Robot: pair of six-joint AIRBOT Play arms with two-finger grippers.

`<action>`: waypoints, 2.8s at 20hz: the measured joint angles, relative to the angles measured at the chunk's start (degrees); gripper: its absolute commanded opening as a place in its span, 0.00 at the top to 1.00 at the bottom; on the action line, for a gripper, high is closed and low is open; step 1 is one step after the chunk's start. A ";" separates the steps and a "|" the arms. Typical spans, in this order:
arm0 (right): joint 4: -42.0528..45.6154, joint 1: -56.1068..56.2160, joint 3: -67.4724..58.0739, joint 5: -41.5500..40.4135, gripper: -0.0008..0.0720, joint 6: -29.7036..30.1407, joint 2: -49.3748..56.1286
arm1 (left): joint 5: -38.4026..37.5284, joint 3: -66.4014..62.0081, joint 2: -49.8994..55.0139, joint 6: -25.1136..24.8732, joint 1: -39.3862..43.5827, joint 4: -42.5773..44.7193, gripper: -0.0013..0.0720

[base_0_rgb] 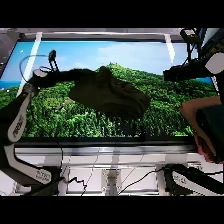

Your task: Fold the clothes and pants, and hang the long-sleeved shirts on hangers.

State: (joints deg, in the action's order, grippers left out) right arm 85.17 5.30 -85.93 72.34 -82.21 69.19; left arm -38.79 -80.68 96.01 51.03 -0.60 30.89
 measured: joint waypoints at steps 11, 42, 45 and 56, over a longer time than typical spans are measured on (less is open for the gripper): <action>-5.22 0.00 -0.02 4.44 0.97 -0.79 0.02 | -0.20 0.00 -28.57 -1.09 0.61 8.52 0.93; -34.36 17.55 22.16 -11.78 0.19 2.95 2.29 | -12.52 0.07 -21.05 26.95 -20.63 64.67 0.93; -37.22 26.60 22.88 -15.91 0.20 -4.20 5.70 | -10.84 0.07 -16.09 26.97 -20.87 66.58 0.93; -49.24 46.51 23.06 -27.80 0.22 -15.65 19.30 | -5.46 0.09 -10.62 26.99 -20.98 67.84 0.93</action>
State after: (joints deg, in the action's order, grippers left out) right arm 35.92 51.81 -62.87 44.53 -97.86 88.49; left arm -44.25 -80.60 85.38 78.02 -21.58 98.74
